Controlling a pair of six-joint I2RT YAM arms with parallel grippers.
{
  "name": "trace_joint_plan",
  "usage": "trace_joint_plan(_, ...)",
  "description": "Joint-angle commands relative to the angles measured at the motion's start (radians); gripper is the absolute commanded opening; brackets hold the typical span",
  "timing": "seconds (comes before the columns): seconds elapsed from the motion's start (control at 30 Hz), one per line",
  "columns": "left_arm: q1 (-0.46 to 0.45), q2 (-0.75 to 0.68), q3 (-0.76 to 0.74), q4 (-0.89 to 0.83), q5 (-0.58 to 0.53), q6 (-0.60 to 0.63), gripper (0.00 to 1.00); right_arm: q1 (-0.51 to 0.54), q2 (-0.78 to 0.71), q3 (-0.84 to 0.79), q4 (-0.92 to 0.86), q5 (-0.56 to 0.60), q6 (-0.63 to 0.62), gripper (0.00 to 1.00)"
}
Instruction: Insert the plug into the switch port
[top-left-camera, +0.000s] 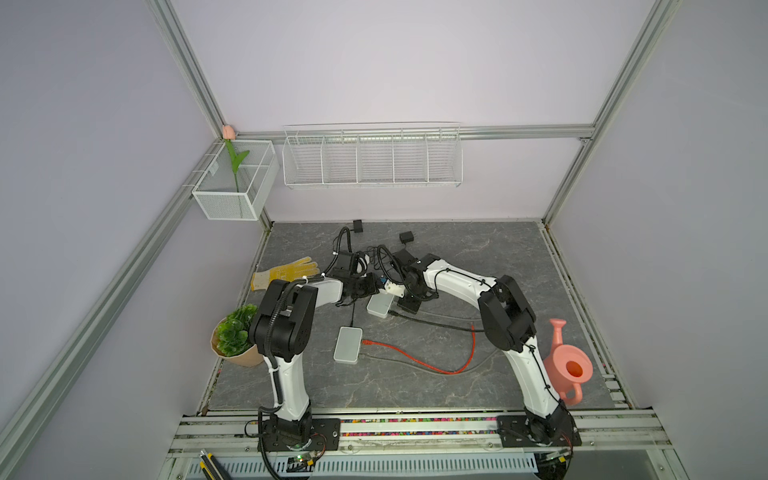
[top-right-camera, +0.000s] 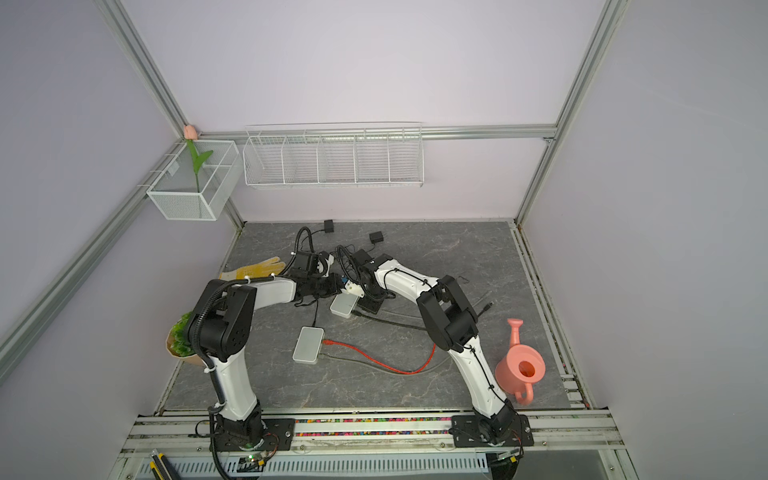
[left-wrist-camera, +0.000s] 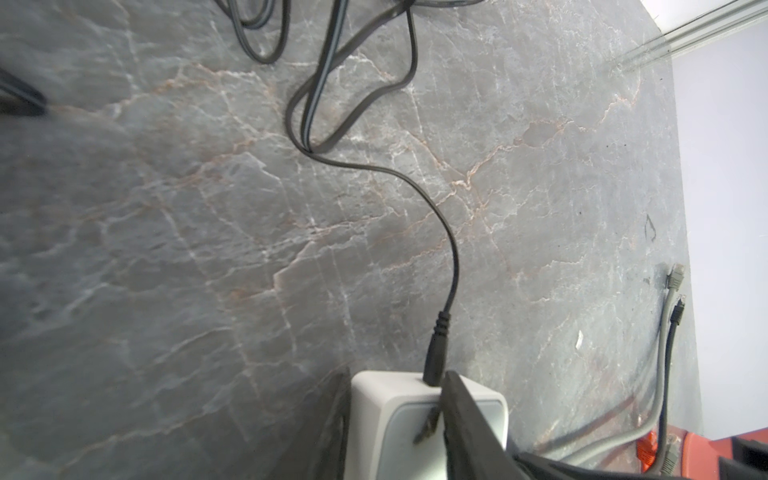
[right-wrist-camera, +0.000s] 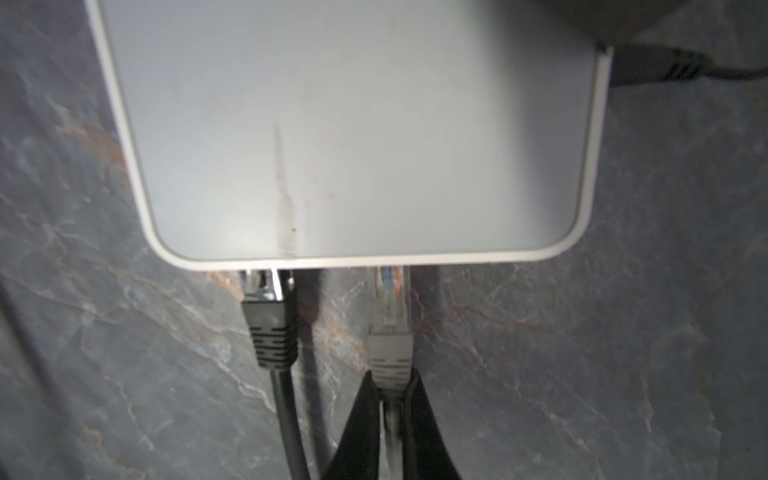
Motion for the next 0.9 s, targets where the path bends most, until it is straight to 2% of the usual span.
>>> trace_joint_plan(0.0,-0.042,0.014,-0.032,-0.103,0.008,0.009,0.38,-0.008,-0.012,0.016,0.049,0.041,0.025,0.07)
trace_joint_plan(0.6,-0.042,0.019,-0.022,-0.115,-0.007,0.015,0.38,0.01,0.007,0.038,0.027,-0.032,0.01,0.07)
trace_joint_plan(0.87,-0.042,0.012,-0.029,-0.116,0.004,0.019,0.38,0.002,0.044,0.084,0.03,-0.047,0.045,0.07)
